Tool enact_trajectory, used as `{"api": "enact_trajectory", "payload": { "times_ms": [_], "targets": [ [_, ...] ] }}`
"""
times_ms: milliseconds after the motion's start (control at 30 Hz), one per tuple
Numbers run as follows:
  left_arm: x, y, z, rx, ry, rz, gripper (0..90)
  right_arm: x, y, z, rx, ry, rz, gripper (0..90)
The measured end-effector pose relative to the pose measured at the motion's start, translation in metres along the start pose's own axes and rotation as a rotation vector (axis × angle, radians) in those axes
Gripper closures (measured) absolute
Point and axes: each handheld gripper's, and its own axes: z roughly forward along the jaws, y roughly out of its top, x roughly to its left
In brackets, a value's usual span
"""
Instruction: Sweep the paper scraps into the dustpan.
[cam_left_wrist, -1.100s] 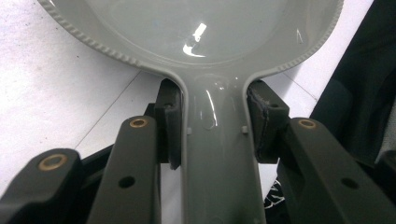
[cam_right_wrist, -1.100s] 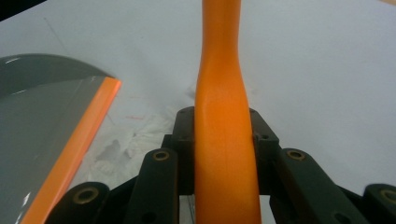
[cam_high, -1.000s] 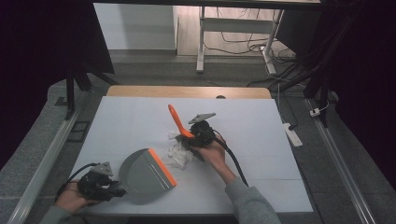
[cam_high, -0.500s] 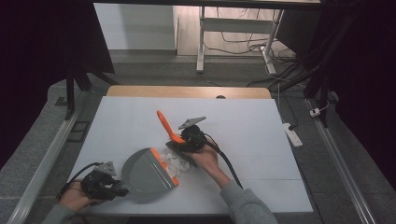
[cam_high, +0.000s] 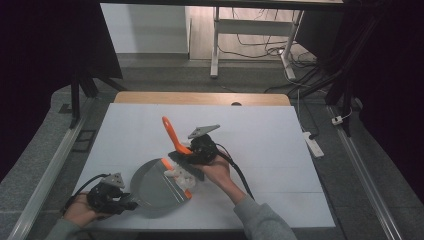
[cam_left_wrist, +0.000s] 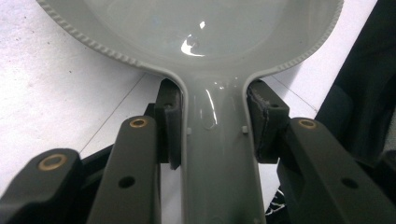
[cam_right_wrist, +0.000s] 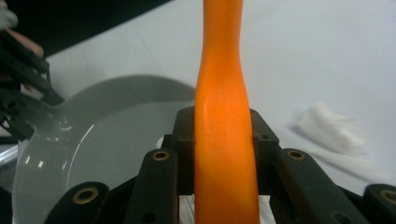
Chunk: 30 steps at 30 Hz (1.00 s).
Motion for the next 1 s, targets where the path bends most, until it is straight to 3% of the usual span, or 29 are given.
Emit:
{"api": "enact_trajectory", "payload": {
  "times_ms": [133,200,433,567,800,1000],
  "targets": [
    [0.000,0.000,0.000,0.000,0.001,-0.001,61.3,-0.011,0.003,-0.020,-0.051,-0.039,0.025,70.3],
    [0.000,0.000,0.000,-0.001,0.000,-0.001,61.3,-0.019,0.004,-0.033,-0.072,-0.086,0.028,70.3],
    [0.000,0.000,0.000,-0.001,0.002,-0.001,61.3,-0.034,0.002,-0.043,-0.080,-0.156,0.041,70.3],
    [0.000,0.000,0.000,-0.001,0.001,0.001,61.3,-0.045,0.001,-0.039,-0.068,-0.185,0.044,70.3],
    [0.001,0.000,0.000,-0.006,-0.002,-0.001,61.3,-0.077,0.007,-0.017,0.005,-0.252,0.063,70.3],
    [0.001,0.000,0.000,-0.008,-0.005,-0.001,61.3,-0.098,0.008,-0.002,0.035,-0.268,0.088,70.3]
  ]
}}
